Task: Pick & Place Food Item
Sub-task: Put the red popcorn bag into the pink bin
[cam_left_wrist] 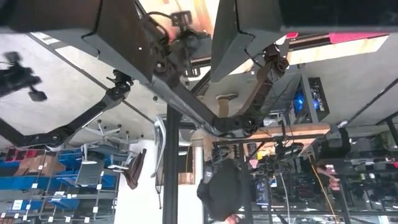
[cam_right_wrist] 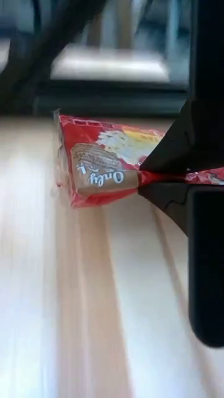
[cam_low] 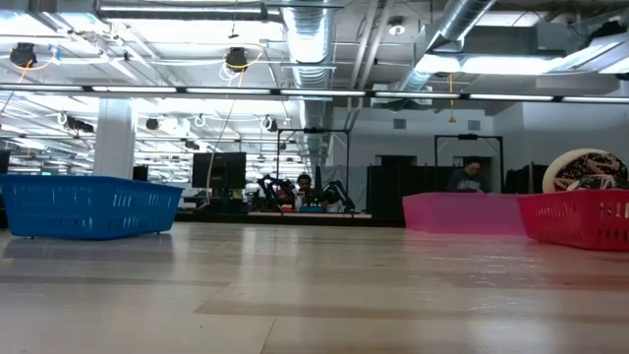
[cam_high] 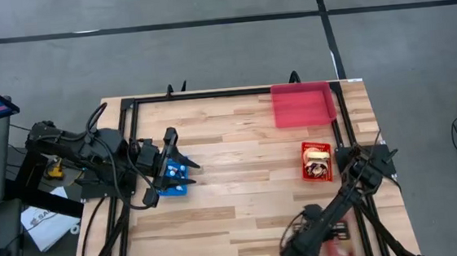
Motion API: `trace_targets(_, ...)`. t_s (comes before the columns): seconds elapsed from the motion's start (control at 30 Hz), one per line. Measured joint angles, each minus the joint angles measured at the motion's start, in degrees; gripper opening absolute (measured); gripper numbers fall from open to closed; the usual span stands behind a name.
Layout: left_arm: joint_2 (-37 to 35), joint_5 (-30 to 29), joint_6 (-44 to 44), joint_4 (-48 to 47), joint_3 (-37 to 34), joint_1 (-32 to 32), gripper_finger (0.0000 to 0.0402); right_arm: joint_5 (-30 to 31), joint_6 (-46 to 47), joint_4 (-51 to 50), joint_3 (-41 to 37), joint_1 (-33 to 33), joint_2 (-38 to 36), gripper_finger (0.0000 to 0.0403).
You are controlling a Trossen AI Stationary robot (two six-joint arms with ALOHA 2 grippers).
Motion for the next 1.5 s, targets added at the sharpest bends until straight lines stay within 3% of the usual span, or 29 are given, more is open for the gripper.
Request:
trace_targets(0.17, 0.02, -1.16, 0.00, 0.00, 0.00, 0.00, 0.0158, 18.89, -3.15, 0.56, 12.33, -3.68, -0.62, 0.0003)
trace_targets(0.3, 0.02, -2.39, 0.00, -0.06, 0.00, 0.00, 0.0158, 39.19, -7.88, 0.52, 20.60, -7.33, -0.79, 0.0002)
trace_targets(0.43, 0.02, -3.41, -0.02, -1.05, 0.00, 0.00, 0.0158, 51.90, -22.19, 1.39, 26.53, -13.57, -0.88, 0.0001)
trace_targets(0.53, 0.02, -3.50, -0.17, -1.36, 0.00, -0.02, 0.0158, 56.16, -39.30, 3.46, 29.11, -19.82, -0.88, 0.0001)
trace_targets(0.77, -3.20, -5.43, -0.08, -7.08, 0.00, -0.13, 0.0158, 57.70, -75.98, 6.80, 33.63, -35.40, -1.16, 0.0001)
trace_targets(1.03, -15.23, -15.49, -2.42, -20.51, 0.11, -3.25, 0.0158, 57.43, -93.44, 13.07, 28.23, -46.72, -10.38, 0.0000)
trace_targets(1.2, -19.38, -19.03, -3.48, -26.53, 0.09, -5.56, 0.0158, 54.64, -98.14, 28.77, 12.46, -54.14, -22.88, 0.0000)
trace_targets(1.4, -20.35, -23.77, -1.83, -28.22, 0.07, -5.62, 0.0158, 40.44, -102.76, 58.27, -15.66, -63.52, -41.31, 0.0000)
trace_targets(1.5, -20.13, -28.04, -1.29, -28.21, 0.07, -5.60, 0.0158, 37.92, -103.91, 66.51, -26.84, -67.89, -49.46, 0.0000)
